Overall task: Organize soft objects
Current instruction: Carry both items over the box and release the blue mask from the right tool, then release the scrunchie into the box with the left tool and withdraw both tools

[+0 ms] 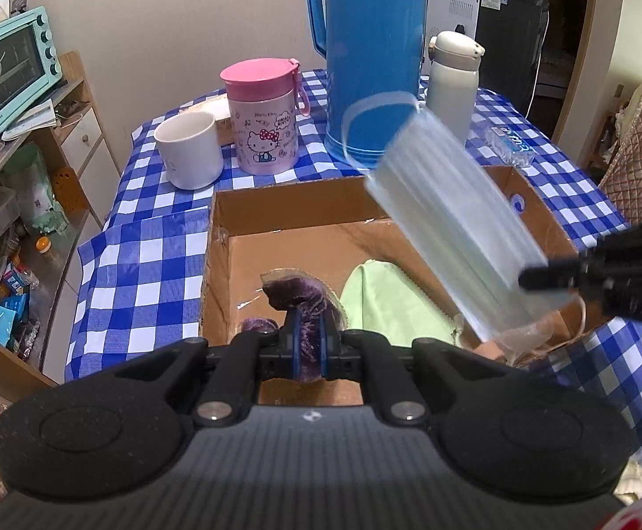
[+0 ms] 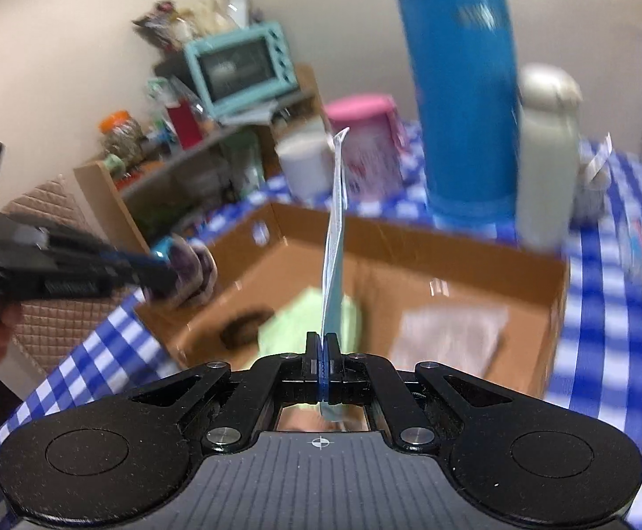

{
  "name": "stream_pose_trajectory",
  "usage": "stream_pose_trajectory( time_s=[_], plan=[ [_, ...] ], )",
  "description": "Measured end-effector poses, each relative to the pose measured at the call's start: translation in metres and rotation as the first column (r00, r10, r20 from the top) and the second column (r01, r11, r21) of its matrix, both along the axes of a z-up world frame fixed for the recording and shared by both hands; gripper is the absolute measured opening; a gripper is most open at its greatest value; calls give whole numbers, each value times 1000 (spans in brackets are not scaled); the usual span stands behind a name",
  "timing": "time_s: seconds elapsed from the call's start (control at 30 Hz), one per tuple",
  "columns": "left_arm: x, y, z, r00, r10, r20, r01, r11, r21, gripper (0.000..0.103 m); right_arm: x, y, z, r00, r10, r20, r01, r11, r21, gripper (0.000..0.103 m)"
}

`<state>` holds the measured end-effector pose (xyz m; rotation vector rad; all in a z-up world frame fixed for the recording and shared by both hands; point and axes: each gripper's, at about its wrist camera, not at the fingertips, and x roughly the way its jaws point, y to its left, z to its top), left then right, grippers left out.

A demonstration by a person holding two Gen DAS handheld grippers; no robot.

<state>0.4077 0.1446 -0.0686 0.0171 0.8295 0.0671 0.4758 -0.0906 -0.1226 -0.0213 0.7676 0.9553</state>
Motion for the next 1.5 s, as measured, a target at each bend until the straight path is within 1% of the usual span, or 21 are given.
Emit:
stream_pose_trajectory(
  time_s=[0.1, 0.2, 0.3, 0.37, 0.4, 0.5, 0.57, 0.67, 0.8, 0.87, 1.03, 1.1, 1.17, 1.23, 1.27, 1.3, 1.5],
  plan=[
    [3, 0, -2, 1000, -3, -3, 3, 1000, 1, 7, 7, -8, -13, 996, -35, -85, 34, 999, -13, 0],
    [6, 0, -3, 1000, -8, -4, 8, 1000, -2, 7, 17, -17, -18, 981, -77, -180, 76, 997, -16, 0],
    [10, -2, -5, 1000, -21, -7, 21, 1000, -2, 7, 24, -27, -20, 954, -107, -279, 112, 994, -1, 0],
    [12, -4, -7, 999, -30, -12, 30, 1000, -1, 7, 28, -31, -20, 935, -139, -325, 140, 990, -22, 0],
    [14, -5, -8, 999, -34, -15, 34, 999, 0, 7, 30, -31, -20, 929, -159, -335, 154, 987, -41, 0],
    [18, -9, -13, 999, -48, -26, 48, 999, 2, 7, 33, -32, -21, 911, -215, -353, 194, 976, -94, 0],
    [21, -12, -16, 998, -55, -36, 55, 998, 1, 7, 34, -31, -24, 906, -247, -344, 211, 967, -140, 0],
    [25, -14, -20, 997, -61, -46, 61, 998, 1, 7, 32, -28, -24, 903, -264, -339, 222, 962, -157, 0],
    [31, -15, -26, 996, -62, -60, 62, 998, -1, 7, 34, -20, -29, 886, -273, -373, 223, 959, -174, 0],
    [34, -16, -29, 996, -63, -67, 63, 998, 1, 7, 33, -17, -30, 891, -290, -349, 235, 953, -191, 1],
    [42, -15, -36, 995, -60, -81, 60, 998, -1, 7, 25, -8, -27, 923, -275, -270, 221, 952, -212, 1],
    [44, -15, -37, 995, -63, -80, 63, 998, -3, 8, 23, -4, -25, 937, -259, -235, 208, 953, -220, 9],
    [46, -15, -39, 995, -64, -81, 64, 998, -5, 13, 20, -1, -22, 948, -252, -193, 206, 952, -227, 42],
    [45, -16, -39, 996, -59, -71, 60, 998, 6, 22, 15, 0, -18, 952, -262, -157, 223, 948, -226, 58],
    [46, -16, -39, 996, -57, -71, 58, 998, 12, 34, 14, 0, -16, 953, -268, -139, 234, 946, -225, 59],
    [45, -16, -39, 996, -55, -70, 56, 998, 16, 38, 13, 1, -14, 954, -271, -125, 239, 944, -226, 59],
    [43, -12, -37, 996, -47, -72, 47, 999, 4, 38, 10, 0, -8, 956, -280, -85, 256, 941, -222, 61]
  ],
)
